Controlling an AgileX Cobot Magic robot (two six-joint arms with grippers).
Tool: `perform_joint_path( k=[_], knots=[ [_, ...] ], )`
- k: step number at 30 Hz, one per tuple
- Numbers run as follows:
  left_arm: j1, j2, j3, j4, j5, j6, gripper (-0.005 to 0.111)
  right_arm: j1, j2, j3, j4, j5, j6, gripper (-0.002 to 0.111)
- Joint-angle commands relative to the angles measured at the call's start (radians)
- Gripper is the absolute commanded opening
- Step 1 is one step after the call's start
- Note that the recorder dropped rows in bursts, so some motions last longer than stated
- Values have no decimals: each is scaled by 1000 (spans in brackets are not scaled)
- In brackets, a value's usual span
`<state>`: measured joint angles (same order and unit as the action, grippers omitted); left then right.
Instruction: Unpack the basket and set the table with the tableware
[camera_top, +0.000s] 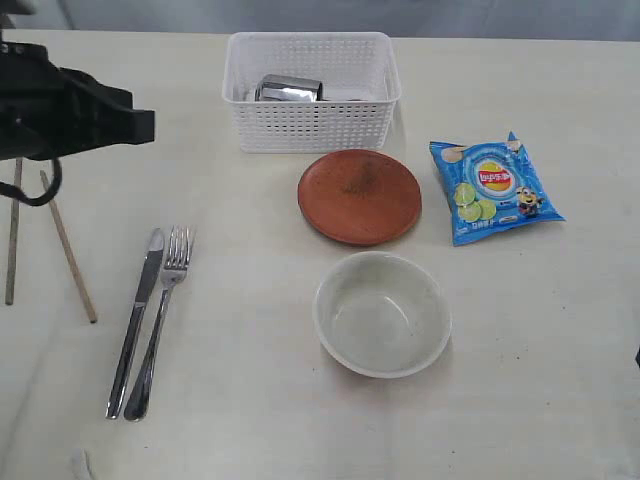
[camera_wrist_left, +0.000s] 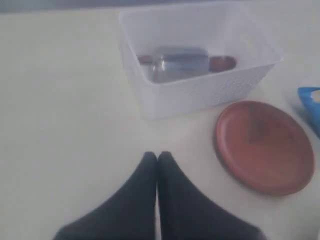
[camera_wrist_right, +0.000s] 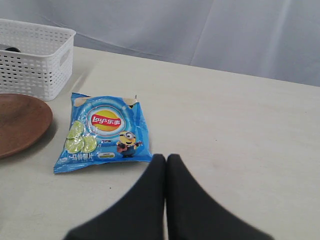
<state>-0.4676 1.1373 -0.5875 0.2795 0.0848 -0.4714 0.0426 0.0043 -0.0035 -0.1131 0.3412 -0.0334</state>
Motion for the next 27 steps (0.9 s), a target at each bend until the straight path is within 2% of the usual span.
perform_joint_path(
  k=[1,11,15,19,27],
  knots=[
    [4,-186,73,4,-35,30,0,0,-4,4,-6,-3,1,0],
    [4,-650,138,4,-24,85,0,0,-4,4,-6,-3,1,0],
    [4,-811,147,4,74,91,0,0,-4,4,-6,-3,1,0],
    [4,-930,149,4,184,91,0,0,-4,4,-6,-3,1,0],
    [4,-1058,149,4,209,91,0,0,-4,4,-6,-3,1,0]
  ],
)
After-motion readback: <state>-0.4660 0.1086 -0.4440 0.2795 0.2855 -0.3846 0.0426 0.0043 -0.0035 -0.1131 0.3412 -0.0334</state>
